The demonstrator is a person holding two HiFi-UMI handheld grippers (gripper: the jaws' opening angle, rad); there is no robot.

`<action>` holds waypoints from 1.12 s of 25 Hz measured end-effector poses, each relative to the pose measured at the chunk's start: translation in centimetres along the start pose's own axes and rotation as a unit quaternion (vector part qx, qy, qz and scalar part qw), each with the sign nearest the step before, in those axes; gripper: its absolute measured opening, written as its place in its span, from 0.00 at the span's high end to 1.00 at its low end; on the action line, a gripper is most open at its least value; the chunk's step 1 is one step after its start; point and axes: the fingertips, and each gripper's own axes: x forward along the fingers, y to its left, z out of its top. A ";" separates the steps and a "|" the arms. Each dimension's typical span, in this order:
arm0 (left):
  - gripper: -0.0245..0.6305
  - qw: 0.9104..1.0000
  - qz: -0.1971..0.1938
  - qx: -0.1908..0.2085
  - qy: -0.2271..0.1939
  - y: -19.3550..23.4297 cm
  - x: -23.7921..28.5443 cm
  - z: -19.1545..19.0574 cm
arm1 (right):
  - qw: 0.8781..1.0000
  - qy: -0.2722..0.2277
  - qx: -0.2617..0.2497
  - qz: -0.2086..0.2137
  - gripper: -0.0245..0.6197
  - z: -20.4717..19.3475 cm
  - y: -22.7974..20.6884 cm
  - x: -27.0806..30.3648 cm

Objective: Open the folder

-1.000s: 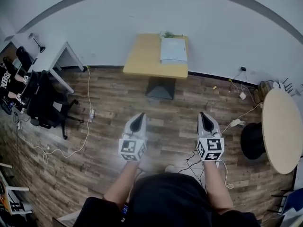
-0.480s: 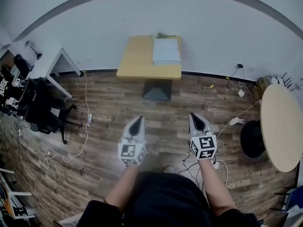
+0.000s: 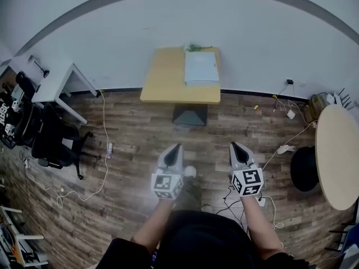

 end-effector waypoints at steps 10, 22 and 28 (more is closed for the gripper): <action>0.96 1.000 -0.016 -0.010 0.004 8.8 13.0 1.5 | 0.999 0.027 0.017 -0.032 0.96 1.3 -4.5 13.5; 0.96 0.998 -0.050 -0.029 0.025 17.4 26.2 2.4 | 0.994 0.077 0.025 -0.073 0.96 3.5 -9.6 28.2; 0.96 0.994 -0.095 -0.026 0.042 19.6 29.7 1.3 | 0.991 0.093 0.034 -0.091 0.96 3.0 -10.4 33.0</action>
